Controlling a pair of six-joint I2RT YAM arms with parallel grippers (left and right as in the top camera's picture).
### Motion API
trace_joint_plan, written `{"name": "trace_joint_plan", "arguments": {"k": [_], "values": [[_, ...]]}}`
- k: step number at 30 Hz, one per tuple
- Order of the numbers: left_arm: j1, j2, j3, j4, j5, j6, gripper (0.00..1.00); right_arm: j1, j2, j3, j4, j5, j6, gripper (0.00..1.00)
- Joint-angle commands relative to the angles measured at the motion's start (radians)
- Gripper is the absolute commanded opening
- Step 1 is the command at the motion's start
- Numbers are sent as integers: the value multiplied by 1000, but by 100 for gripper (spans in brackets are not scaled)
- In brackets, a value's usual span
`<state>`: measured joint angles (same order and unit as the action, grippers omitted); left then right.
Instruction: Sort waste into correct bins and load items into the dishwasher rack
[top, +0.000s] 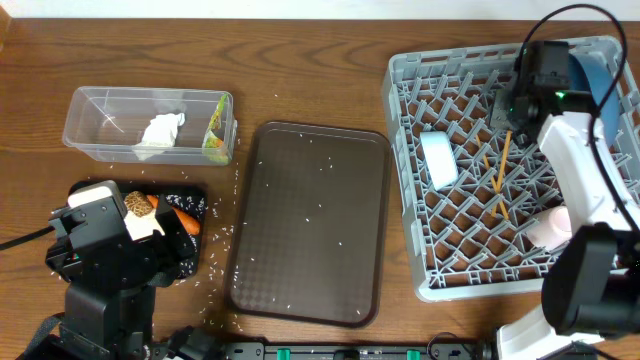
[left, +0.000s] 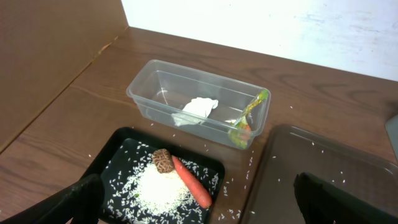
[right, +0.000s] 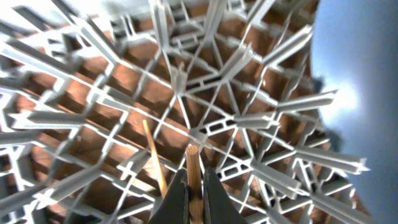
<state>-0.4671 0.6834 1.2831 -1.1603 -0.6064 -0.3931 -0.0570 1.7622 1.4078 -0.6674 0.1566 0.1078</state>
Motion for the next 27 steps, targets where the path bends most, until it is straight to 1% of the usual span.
{"name": "trace_joint_plan", "arguments": {"k": [1,2,4,5,7,8,12,14,17,19,21,24,25,26,27], "values": [[4,1,3,-3,-15,-9,98,8,-1,17,2,-38,-29,1],[4,1,3,-3,-15,-9,98,11,6,17,2,-38,-49,5],[4,1,3,-3,-15,-9,98,20,18,17,7,-46,-84,20],[4,1,3,-2,-15,-9,98,27,21,17,14,-57,-108,31],[4,1,3,-3,-15,-9,98,41,24,17,30,-63,-151,40],[4,1,3,-3,-15,-9,98,48,23,17,37,-61,-169,41],[4,1,3,-3,-15,-9,98,63,-11,19,38,-57,-167,41],[4,1,3,-2,-15,-9,98,69,-52,19,27,-67,-137,43],[4,1,3,-2,-15,-9,98,92,-163,19,-11,-223,-120,44],[4,1,3,-3,-15,-9,98,118,-251,19,-39,-361,-114,50],[4,1,3,-2,-15,-9,98,155,-336,19,-63,-457,-111,54],[4,1,3,-3,-14,-9,98,238,-457,19,-72,-513,-89,60],[4,1,3,-3,-15,-9,98,275,-497,19,-74,-512,-86,82],[4,1,3,-2,-15,-9,98,312,-533,19,-76,-510,-86,99],[4,1,3,-2,-15,-9,98,343,-562,19,-78,-510,-86,99]]}}
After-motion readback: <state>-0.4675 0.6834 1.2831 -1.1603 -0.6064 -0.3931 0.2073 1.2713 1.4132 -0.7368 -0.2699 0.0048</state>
